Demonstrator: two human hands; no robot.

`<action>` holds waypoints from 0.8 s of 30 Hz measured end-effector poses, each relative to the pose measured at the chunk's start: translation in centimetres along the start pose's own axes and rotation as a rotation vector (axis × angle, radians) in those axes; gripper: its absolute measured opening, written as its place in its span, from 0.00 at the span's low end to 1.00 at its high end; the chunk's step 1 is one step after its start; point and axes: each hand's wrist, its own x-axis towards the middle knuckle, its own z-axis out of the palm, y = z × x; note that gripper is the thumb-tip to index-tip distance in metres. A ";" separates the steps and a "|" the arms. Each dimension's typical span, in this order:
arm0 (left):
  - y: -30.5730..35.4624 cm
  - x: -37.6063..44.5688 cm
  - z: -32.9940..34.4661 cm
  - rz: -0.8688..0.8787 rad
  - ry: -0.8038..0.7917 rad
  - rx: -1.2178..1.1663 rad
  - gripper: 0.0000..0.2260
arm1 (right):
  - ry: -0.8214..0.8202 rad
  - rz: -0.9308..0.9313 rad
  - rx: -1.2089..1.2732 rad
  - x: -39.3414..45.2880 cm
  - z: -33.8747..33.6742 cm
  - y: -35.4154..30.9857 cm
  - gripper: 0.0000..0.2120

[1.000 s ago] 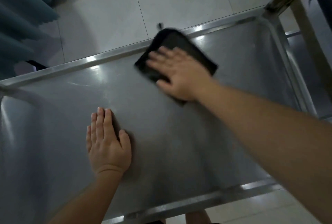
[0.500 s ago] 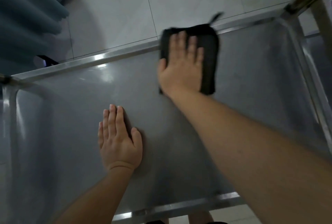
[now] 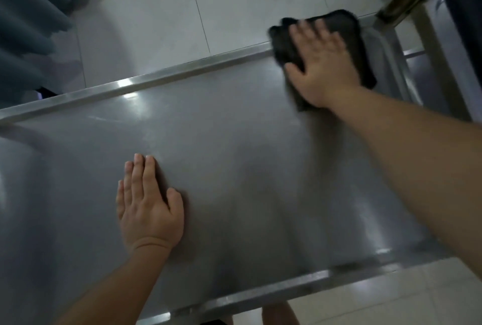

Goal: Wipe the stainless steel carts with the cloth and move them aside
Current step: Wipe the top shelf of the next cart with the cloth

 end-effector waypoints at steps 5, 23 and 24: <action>-0.2 0.0 0.1 0.003 0.016 -0.009 0.34 | -0.015 0.165 -0.034 -2.4 -1.2 7.4 0.38; -0.3 -0.3 0.4 0.006 0.043 -0.034 0.33 | -0.012 0.304 -0.029 -29.4 4.0 9.6 0.35; -0.3 -0.3 0.4 0.004 0.044 -0.035 0.33 | -0.024 0.301 -0.038 -30.8 4.3 9.6 0.35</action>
